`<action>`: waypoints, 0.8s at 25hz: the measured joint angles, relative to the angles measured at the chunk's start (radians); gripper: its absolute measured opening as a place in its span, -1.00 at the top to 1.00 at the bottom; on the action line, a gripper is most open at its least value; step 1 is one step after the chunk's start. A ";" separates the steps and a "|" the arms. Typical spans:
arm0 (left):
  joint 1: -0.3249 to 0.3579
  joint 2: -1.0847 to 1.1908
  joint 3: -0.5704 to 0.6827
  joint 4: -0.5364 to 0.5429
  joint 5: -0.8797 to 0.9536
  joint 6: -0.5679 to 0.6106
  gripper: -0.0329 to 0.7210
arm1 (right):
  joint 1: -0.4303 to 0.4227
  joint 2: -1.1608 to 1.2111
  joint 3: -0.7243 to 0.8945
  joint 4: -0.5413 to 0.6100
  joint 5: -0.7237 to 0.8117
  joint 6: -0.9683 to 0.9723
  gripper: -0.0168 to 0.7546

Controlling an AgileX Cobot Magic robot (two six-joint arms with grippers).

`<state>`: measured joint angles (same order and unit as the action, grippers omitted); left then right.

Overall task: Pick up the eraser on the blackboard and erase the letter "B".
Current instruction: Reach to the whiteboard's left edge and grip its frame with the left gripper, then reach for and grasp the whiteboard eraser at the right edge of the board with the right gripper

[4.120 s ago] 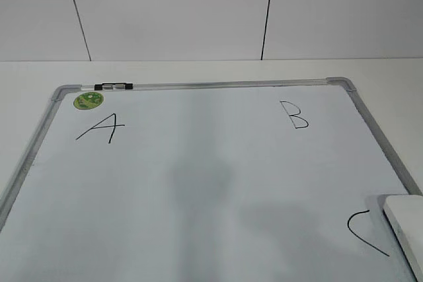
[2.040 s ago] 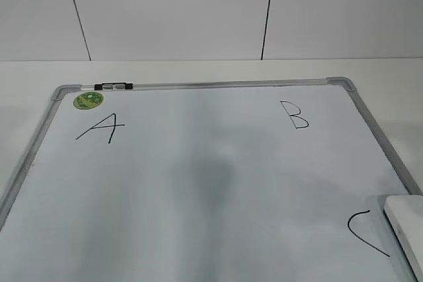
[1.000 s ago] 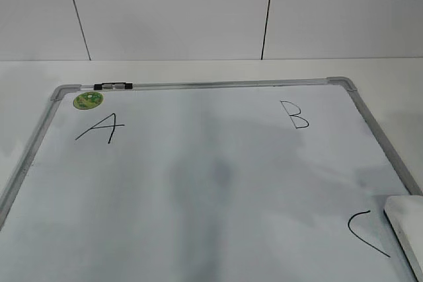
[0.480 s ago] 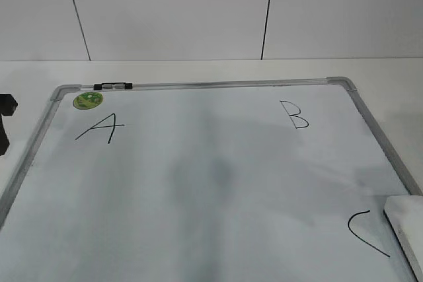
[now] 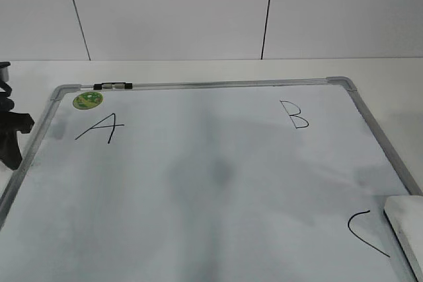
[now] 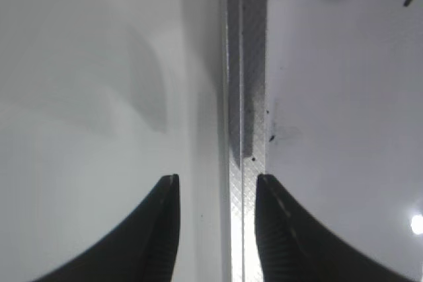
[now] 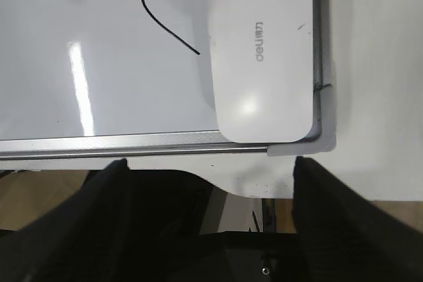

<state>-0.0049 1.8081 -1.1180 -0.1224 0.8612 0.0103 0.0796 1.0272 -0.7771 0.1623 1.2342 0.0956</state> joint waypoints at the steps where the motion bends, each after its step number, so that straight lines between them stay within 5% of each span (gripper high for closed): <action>1: 0.000 0.009 0.000 0.000 -0.005 0.000 0.16 | 0.000 0.000 0.000 0.000 0.000 0.000 -0.56; 16: -0.014 0.072 -0.010 0.000 -0.031 0.016 0.18 | 0.000 0.000 0.000 -0.002 0.000 0.000 -0.56; 20: -0.017 0.072 -0.011 0.000 -0.031 0.017 0.34 | 0.000 0.000 0.000 -0.002 0.000 0.000 -0.56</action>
<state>-0.0219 1.8802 -1.1286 -0.1224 0.8301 0.0273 0.0796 1.0272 -0.7771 0.1606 1.2342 0.0956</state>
